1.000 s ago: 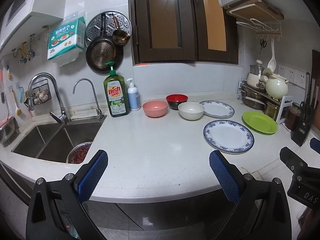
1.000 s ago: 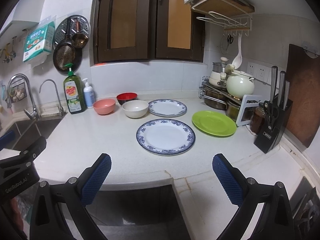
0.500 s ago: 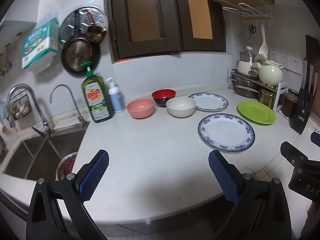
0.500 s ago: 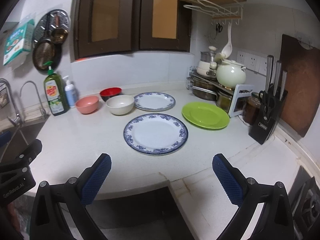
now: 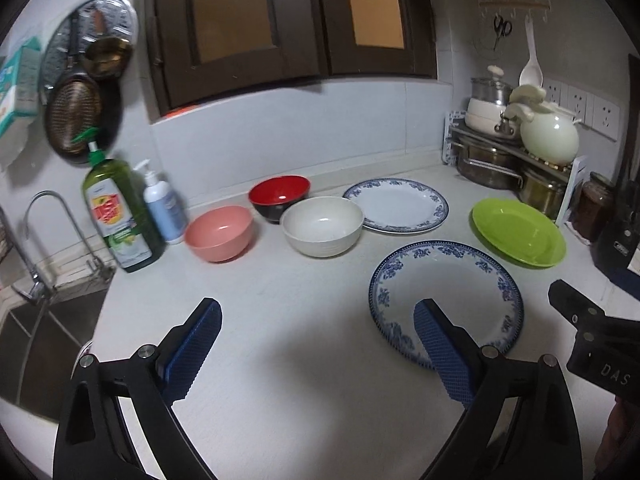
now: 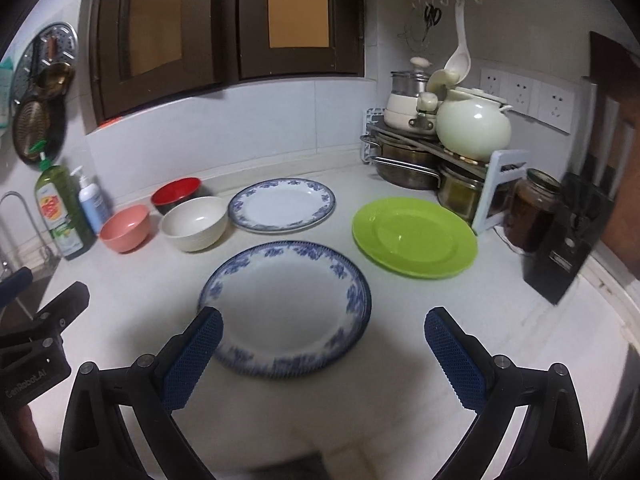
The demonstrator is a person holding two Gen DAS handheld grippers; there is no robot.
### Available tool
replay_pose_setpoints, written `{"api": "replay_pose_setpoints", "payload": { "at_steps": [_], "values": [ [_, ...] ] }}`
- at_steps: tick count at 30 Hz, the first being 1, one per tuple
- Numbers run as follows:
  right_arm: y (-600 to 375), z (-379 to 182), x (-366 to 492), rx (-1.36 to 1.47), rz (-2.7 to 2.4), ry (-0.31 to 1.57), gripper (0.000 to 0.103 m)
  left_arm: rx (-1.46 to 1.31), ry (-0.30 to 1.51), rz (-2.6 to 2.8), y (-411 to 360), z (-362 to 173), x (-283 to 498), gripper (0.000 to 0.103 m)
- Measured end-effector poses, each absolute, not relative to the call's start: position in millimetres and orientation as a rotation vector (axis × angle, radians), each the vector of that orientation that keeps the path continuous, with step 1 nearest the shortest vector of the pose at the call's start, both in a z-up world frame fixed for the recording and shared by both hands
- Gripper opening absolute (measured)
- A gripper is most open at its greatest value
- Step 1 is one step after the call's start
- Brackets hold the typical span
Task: Organize plates and bowls
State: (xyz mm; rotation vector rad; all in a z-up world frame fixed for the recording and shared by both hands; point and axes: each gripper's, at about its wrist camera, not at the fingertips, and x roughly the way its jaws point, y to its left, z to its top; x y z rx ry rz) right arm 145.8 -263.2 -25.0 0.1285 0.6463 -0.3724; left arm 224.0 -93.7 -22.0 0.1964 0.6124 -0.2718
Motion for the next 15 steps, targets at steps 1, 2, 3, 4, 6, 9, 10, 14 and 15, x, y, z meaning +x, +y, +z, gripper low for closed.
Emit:
{"api": "replay_pose_setpoints", "payload": {
  "at_steps": [1, 2, 3, 4, 6, 9, 10, 14, 15],
  "values": [
    [-265.5, -27.6, 152.4, 0.124, -0.375, 0.651, 0.102, 0.201, 0.627, -0.273, -99.2, -26.6, 232.4, 0.098],
    [-271.2, -32.0, 162.3, 0.126, -0.375, 0.66, 0.102, 0.202, 0.644, -0.277, -103.3, -30.6, 239.4, 0.097],
    [-274.8, -35.2, 168.7, 0.136, -0.376, 0.67, 0.102, 0.202, 0.658, -0.283, -107.3, -33.7, 245.3, 0.097],
    [-278.1, -38.2, 174.8, 0.148, -0.374, 0.682, 0.102, 0.203, 0.675, -0.289, -111.0, -37.8, 252.9, 0.096],
    [-285.0, -47.4, 189.0, 0.17, -0.369, 0.709, 0.101, 0.207, 0.696, -0.3, -116.5, -45.0, 264.7, 0.094],
    [-292.4, -59.1, 202.5, 0.178, -0.38, 0.733, 0.097, 0.219, 0.717, -0.326, -124.5, -56.6, 281.5, 0.094],
    [-294.3, -63.8, 206.9, 0.18, -0.39, 0.74, 0.097, 0.224, 0.722, -0.333, -127.2, -60.3, 286.2, 0.093],
    [-301.8, -78.1, 218.6, 0.197, -0.429, 0.761, 0.093, 0.23, 0.78, -0.367, -136.0, -79.7, 305.7, 0.089],
    [-304.5, -83.5, 221.9, 0.206, -0.435, 0.769, 0.092, 0.233, 0.795, -0.375, -139.1, -85.9, 311.0, 0.088]
  ]
}}
